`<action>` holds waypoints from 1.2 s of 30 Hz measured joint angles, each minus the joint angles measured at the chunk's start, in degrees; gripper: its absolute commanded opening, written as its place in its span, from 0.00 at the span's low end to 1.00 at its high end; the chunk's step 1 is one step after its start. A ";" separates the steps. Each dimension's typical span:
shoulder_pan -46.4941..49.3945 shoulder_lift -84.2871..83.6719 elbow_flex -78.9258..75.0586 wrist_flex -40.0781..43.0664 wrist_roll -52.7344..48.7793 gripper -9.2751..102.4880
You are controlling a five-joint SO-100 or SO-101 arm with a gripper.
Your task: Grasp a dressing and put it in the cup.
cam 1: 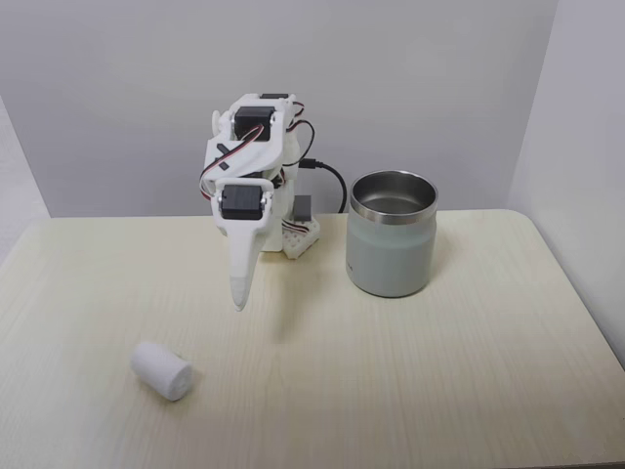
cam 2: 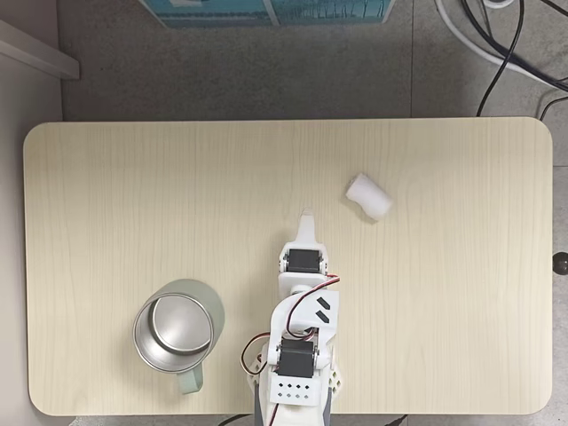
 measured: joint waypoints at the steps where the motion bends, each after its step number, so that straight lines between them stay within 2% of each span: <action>1: 0.00 0.00 0.00 0.00 0.62 0.08; 28: 1.23 0.00 0.26 1.41 4.39 0.08; 36: 3.43 0.00 12.13 7.03 2.99 0.08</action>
